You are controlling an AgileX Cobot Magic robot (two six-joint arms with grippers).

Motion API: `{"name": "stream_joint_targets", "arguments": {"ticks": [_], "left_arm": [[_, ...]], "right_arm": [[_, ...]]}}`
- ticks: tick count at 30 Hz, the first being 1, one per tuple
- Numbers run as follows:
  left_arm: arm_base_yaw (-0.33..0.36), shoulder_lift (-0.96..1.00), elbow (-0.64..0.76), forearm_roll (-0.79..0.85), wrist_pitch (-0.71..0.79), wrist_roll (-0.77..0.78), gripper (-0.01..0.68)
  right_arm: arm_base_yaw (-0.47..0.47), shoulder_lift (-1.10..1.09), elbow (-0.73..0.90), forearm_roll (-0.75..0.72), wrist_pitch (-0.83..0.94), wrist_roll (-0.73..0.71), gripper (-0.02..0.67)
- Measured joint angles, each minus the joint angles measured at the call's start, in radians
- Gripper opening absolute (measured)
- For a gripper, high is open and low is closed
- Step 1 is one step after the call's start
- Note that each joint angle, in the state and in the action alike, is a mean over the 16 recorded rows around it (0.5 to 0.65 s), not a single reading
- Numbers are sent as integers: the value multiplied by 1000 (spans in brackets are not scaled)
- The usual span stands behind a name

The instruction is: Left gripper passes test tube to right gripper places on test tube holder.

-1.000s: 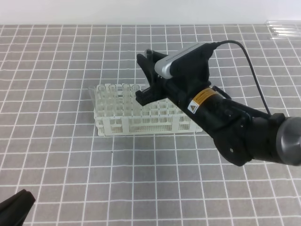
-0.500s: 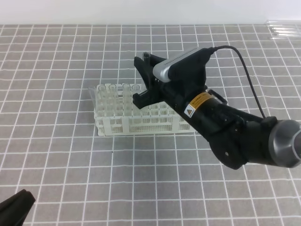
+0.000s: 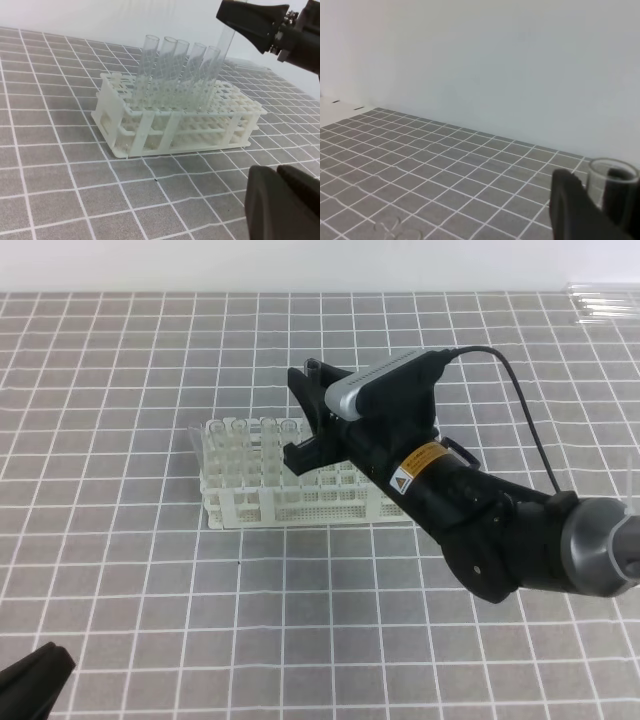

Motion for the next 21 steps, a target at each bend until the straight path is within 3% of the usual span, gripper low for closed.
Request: {"name": "stream_joint_targets", "arguments": {"ticks": [21], "left_arm": [[0, 1, 1, 1, 0, 0, -1]], "right_arm": [[0, 17, 0, 27, -37, -25, 98]]}}
